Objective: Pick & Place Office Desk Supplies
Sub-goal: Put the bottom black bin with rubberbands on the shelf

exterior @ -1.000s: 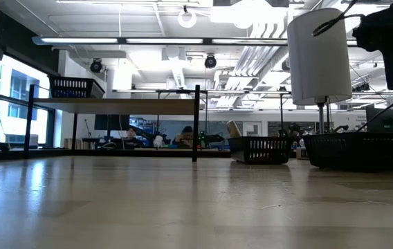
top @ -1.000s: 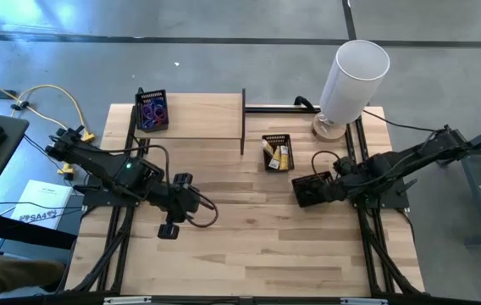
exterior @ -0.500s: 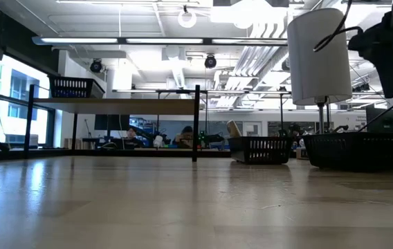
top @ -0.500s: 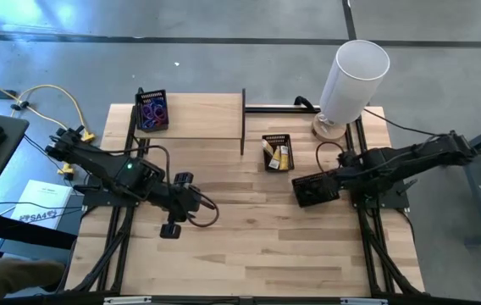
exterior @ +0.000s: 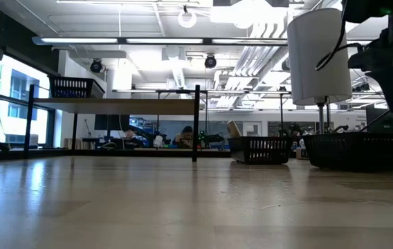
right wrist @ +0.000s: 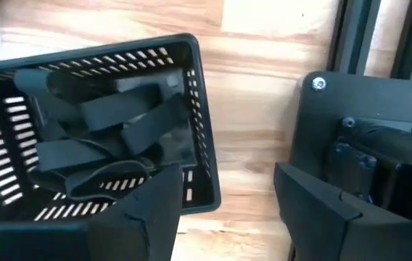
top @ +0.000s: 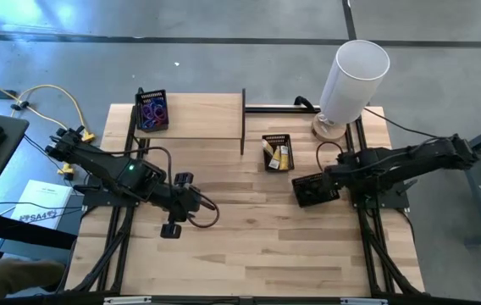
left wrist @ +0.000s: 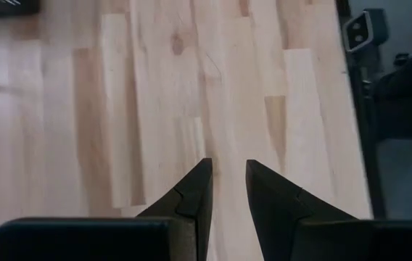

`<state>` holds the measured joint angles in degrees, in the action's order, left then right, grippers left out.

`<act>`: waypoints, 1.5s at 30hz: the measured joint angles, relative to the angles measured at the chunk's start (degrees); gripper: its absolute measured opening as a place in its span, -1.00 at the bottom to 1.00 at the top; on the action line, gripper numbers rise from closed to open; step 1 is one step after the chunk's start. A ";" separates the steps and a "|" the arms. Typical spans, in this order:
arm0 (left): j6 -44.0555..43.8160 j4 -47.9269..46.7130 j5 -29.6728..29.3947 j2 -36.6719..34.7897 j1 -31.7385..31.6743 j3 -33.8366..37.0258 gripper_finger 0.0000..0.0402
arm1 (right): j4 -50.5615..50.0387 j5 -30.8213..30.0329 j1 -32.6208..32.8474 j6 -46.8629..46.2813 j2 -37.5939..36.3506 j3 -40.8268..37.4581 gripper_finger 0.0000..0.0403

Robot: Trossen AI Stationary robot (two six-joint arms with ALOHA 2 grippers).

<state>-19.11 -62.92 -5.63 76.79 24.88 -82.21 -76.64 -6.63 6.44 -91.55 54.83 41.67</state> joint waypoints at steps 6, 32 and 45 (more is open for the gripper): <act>0.20 0.08 -2.89 0.00 -0.02 0.00 -0.60 | 0.42 2.87 -1.44 3.44 2.74 0.00 -0.02; -1.53 0.46 -3.53 0.00 -0.02 0.00 -0.60 | 16.60 1.93 -12.83 19.87 6.80 2.99 -0.03; -1.53 0.44 -3.49 0.00 -0.02 0.00 -0.60 | 10.47 1.55 -19.01 28.41 10.19 2.99 -0.03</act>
<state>-20.64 -62.48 -9.13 76.79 24.86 -82.21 -66.17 -5.08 -12.58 -63.14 65.02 44.66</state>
